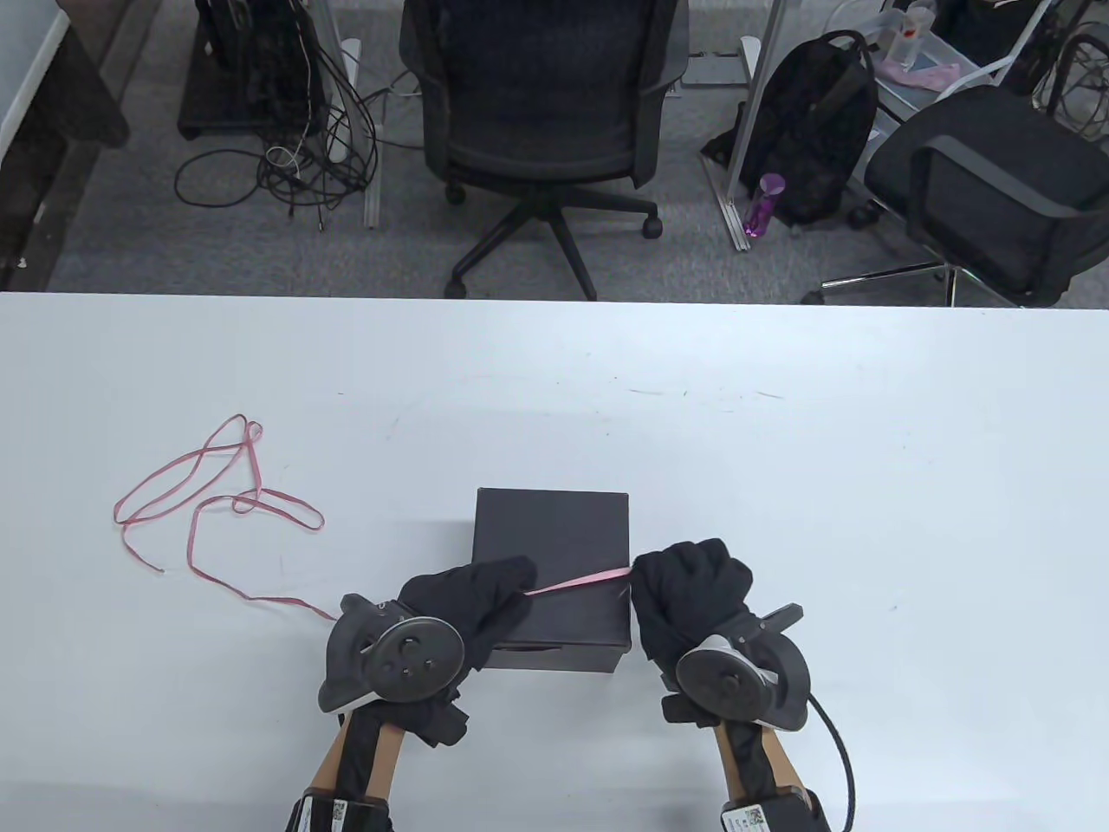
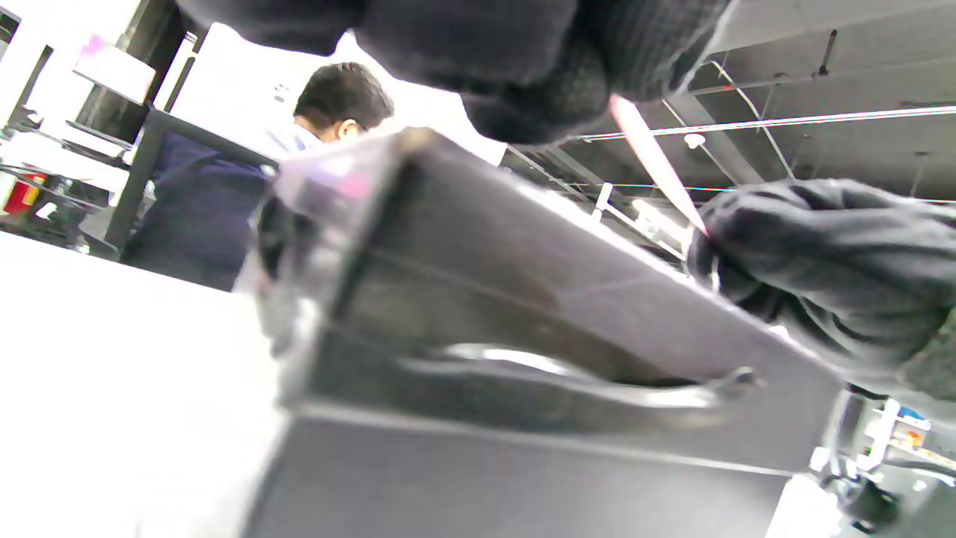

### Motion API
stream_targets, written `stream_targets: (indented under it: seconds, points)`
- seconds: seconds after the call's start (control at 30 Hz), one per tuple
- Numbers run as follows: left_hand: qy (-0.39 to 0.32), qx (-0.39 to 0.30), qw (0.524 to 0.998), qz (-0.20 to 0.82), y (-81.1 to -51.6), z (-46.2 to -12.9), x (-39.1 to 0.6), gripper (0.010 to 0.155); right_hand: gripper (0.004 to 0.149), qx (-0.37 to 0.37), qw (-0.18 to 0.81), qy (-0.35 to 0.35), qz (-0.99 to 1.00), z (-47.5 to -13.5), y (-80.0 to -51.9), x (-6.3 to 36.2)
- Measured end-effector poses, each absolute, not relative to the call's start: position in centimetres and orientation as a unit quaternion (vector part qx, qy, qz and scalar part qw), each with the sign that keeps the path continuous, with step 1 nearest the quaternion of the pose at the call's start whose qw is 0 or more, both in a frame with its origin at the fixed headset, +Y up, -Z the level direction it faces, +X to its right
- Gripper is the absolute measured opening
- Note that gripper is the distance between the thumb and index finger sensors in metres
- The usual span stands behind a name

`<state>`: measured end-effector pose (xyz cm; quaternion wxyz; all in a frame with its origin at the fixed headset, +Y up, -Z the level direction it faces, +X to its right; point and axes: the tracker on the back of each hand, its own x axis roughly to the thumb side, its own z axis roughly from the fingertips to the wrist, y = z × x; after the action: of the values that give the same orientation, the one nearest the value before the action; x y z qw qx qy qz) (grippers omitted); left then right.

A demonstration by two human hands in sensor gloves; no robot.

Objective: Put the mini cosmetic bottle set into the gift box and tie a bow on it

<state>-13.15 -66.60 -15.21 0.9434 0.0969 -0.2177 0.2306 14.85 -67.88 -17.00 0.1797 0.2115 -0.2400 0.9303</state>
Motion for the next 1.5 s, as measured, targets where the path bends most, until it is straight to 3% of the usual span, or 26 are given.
stream_targets:
  seconds: [0.37, 0.6, 1.0, 1.03, 1.1, 1.17, 1.3, 1.5]
  points:
    - [-0.142, 0.082, 0.970, 0.179, -67.8, -16.4, -16.3, 0.044, 0.036, 0.080, 0.043, -0.164, 0.982, -19.5, -71.9, 19.9]
    - [-0.114, 0.042, 0.970, 0.212, -69.3, -17.3, -17.6, 0.045, 0.036, 0.000, -0.039, -0.083, 0.996, -20.3, -74.1, 22.8]
    - [-0.112, 0.011, 0.968, 0.223, -69.5, -17.5, -17.7, 0.042, 0.036, -0.071, -0.047, 0.019, 0.996, -21.1, -75.9, 23.8]
    - [-0.114, 0.021, 0.968, 0.223, -69.4, -17.5, -17.6, 0.042, 0.040, -0.056, -0.020, 0.027, 0.998, -21.2, -75.7, 23.7]
    - [-0.121, 0.039, 0.968, 0.219, -69.2, -17.3, -17.3, 0.042, 0.071, -0.040, 0.043, 0.062, 0.996, -21.2, -75.0, 23.3]
    - [-0.122, 0.057, 0.968, 0.211, -68.8, -17.1, -16.9, 0.042, 0.082, -0.002, 0.113, 0.053, 0.992, -21.0, -73.8, 22.6]
    - [-0.133, 0.078, 0.967, 0.203, -68.2, -16.6, -15.9, 0.042, 0.086, 0.084, 0.228, -0.019, 0.970, -20.0, -71.0, 20.3]
    - [-0.161, 0.116, 0.961, 0.193, -67.2, -15.6, -14.0, 0.042, 0.084, 0.226, 0.341, -0.033, 0.912, -18.4, -68.4, 15.7]
